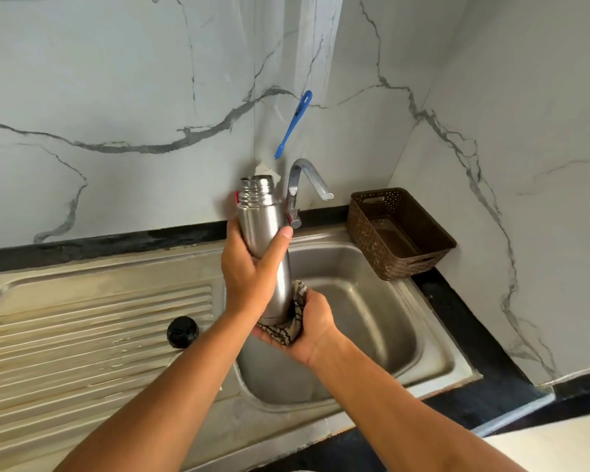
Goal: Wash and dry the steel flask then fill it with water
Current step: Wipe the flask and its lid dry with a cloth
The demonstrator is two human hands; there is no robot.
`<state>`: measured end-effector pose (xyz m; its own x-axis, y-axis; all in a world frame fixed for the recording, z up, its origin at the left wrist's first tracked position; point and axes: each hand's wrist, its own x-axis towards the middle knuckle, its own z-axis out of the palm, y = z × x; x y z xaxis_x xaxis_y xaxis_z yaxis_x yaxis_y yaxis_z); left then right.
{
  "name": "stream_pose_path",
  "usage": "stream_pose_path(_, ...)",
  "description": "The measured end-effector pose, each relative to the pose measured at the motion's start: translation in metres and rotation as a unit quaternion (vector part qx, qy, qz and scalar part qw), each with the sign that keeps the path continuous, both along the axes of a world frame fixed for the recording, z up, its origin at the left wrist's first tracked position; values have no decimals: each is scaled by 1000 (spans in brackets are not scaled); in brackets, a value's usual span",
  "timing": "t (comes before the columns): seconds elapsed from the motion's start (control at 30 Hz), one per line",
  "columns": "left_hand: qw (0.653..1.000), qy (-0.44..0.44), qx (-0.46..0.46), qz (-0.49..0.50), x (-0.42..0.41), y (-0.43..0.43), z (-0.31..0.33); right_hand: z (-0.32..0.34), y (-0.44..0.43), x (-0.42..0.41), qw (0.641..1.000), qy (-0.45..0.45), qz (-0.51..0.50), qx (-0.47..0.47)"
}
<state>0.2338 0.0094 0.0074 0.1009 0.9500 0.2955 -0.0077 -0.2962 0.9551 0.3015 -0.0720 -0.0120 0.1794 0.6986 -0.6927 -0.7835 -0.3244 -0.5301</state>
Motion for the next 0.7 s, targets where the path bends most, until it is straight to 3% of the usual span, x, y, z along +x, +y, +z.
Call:
stream_pose_path(0.1, 992, 94, 87, -14, -14, 18, -9, -7, 4, -6, 998, -18, 50, -32)
stream_pose_path(0.37, 988, 129, -15, 82, -85, 88, -27, -11, 4, 9, 999, -32, 35, -3)
stream_pose_path(0.5, 981, 177, -28, 79, -110, 97, -46, -22, 3, 10, 998, -57, 27, -19)
stream_pose_path(0.7, 981, 175, -40, 75, -122, 94, -56, -24, 10, 0, 996, -74, 49, -13)
